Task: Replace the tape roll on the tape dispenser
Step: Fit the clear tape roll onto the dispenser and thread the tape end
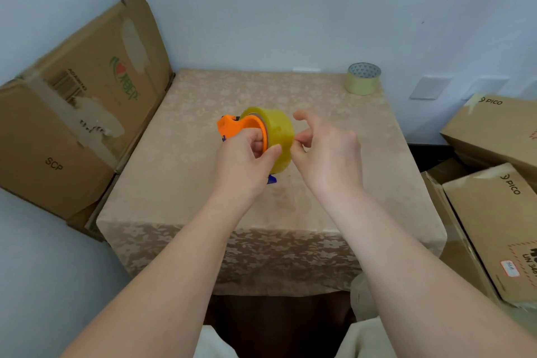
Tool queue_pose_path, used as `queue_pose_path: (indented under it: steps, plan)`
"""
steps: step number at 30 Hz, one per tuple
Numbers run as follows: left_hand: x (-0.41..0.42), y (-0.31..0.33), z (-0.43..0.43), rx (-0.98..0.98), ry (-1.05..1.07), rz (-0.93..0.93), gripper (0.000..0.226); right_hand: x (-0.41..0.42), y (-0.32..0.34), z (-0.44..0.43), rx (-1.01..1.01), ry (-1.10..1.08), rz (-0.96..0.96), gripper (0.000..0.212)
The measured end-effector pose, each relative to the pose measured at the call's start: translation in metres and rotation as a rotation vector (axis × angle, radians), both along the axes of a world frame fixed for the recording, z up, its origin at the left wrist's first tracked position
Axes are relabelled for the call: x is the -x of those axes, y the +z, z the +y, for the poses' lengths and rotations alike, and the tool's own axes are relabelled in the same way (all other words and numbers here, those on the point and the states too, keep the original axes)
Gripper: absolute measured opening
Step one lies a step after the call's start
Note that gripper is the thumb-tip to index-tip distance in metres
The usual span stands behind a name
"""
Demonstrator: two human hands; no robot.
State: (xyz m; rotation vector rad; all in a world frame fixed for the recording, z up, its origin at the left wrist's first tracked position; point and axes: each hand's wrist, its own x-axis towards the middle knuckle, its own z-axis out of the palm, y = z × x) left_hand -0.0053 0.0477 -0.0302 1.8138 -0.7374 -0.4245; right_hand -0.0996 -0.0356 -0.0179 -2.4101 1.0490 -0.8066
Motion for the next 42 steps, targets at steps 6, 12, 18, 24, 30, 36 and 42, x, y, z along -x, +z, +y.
queue_pose_path:
  steps: [6, 12, 18, 24, 30, 36, 42]
  plan:
    - [0.005, 0.001, 0.000, -0.123, 0.036, -0.534, 0.024, -0.002, 0.005, -0.001, -0.353, -0.035, -0.134, 0.033]
    - [0.002, -0.001, -0.002, -0.145, 0.088, -0.517, 0.025, -0.003, 0.000, -0.002, -0.645, 0.149, -0.308, 0.028]
    - [-0.010, 0.001, -0.002, 0.130, 0.132, 0.248, 0.015, 0.002, 0.004, -0.011, -0.605, 0.111, -0.452, 0.037]
    - [-0.010, 0.006, 0.000, 0.202, 0.059, 0.440, 0.014, 0.003, -0.004, -0.010, -0.839, 0.276, -0.246, 0.034]
    - [-0.008, 0.013, 0.003, 0.176, -0.027, 0.579, 0.030, 0.003, -0.005, -0.012, -0.925, 0.281, -0.383, 0.018]
    - [-0.004, 0.011, 0.001, 0.197, -0.085, 0.395, 0.027, -0.002, -0.011, -0.009, -0.975, 0.302, -0.400, 0.033]
    - [-0.011, 0.001, 0.005, 0.058, -0.282, 0.142, 0.042, -0.003, -0.011, -0.013, -0.872, 0.202, -0.401, 0.066]
